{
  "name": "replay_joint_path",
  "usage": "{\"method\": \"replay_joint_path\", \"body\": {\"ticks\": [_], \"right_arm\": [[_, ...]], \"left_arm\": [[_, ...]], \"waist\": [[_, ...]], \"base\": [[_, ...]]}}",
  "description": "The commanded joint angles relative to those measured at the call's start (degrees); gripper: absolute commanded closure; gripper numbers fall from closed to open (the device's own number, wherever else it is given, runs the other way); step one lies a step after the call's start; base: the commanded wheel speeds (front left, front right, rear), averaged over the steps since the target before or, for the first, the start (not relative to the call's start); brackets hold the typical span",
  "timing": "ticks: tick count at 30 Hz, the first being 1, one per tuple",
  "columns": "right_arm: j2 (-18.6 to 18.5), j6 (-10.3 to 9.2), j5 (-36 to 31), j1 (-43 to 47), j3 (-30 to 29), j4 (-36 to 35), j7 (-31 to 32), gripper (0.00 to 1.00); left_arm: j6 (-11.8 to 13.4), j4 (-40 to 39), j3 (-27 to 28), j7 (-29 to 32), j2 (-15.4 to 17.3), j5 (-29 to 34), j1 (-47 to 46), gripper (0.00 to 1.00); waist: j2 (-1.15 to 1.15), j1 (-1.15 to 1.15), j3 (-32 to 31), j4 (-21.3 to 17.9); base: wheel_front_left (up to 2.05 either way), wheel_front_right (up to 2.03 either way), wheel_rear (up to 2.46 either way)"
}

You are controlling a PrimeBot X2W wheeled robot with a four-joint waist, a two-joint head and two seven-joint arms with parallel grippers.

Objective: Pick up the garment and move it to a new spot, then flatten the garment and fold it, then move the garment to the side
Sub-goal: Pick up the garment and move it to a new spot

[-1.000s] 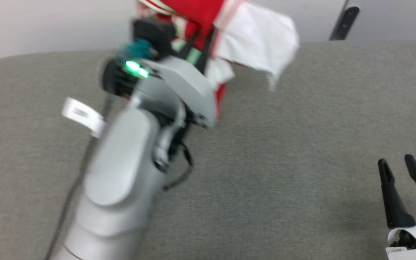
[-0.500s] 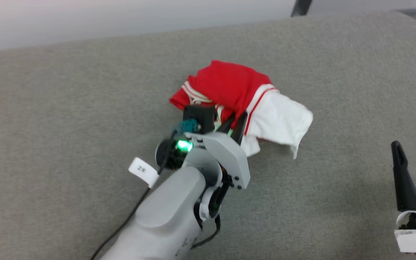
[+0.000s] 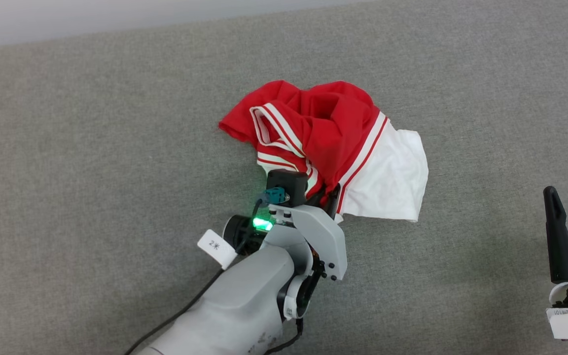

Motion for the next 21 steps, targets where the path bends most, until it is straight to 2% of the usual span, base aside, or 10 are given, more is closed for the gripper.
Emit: {"method": "replay_joint_path", "body": {"ticks": [1, 5, 6, 7, 8, 9, 16, 21], "right_arm": [[-0.2, -0.02, 0.5, -0.6, 0.1, -0.1, -0.3, 0.00], [-0.4, -0.02, 0.6, -0.7, 0.2, -0.1, -0.3, 0.00], [-0.5, -0.02, 0.6, -0.7, 0.2, 0.0, -0.3, 0.00], [-0.5, -0.02, 0.5, -0.6, 0.1, 0.0, -0.3, 0.00], [-0.5, -0.02, 0.4, -0.4, 0.0, 0.1, -0.3, 0.00], [-0.6, -0.02, 0.2, -0.2, -0.1, 0.2, -0.3, 0.00], [-1.1, -0.02, -1.6, 1.4, -0.2, 0.6, -0.3, 0.00], [-1.2, -0.02, -2.8, 2.7, -0.1, 0.9, -0.3, 0.00]], "left_arm": [[0.5, 0.8, -1.2, -0.1, 0.1, -1.5, 0.2, 1.00], [1.1, 1.8, -4.2, -0.9, 0.1, -5.0, -0.9, 1.00], [1.1, 2.1, -4.8, -1.1, 0.1, -5.7, -1.1, 0.97], [1.1, 2.3, -5.4, -1.4, 0.1, -6.3, -1.4, 0.76], [0.8, 2.3, -6.0, -1.8, 0.1, -6.8, -1.7, 0.32], [0.6, 2.3, -6.6, -2.2, 0.1, -7.1, -2.1, 0.00], [0.0, 1.0, -7.1, -4.0, 0.2, -8.6, -3.2, 0.00], [0.6, -1.2, -2.8, -4.1, 0.1, -4.8, -2.7, 0.00]], "waist": [[0.00, 0.00, 0.0, 0.0], [0.00, 0.00, -0.2, -0.2], [0.00, 0.00, -0.2, -0.2], [0.00, 0.00, -0.3, -0.1], [0.00, 0.00, -0.5, 0.0], [0.00, 0.00, -0.6, 0.1], [0.00, 0.00, -2.9, 2.1], [0.00, 0.00, -4.8, 3.6]], "base": [[0.00, 0.00, 0.00], [0.00, 0.00, 0.00], [0.00, 0.00, 0.00], [0.00, 0.00, 0.00], [0.00, 0.00, 0.00], [0.00, 0.00, 0.00], [0.00, 0.00, 0.00], [0.00, 0.00, 0.00]]}}
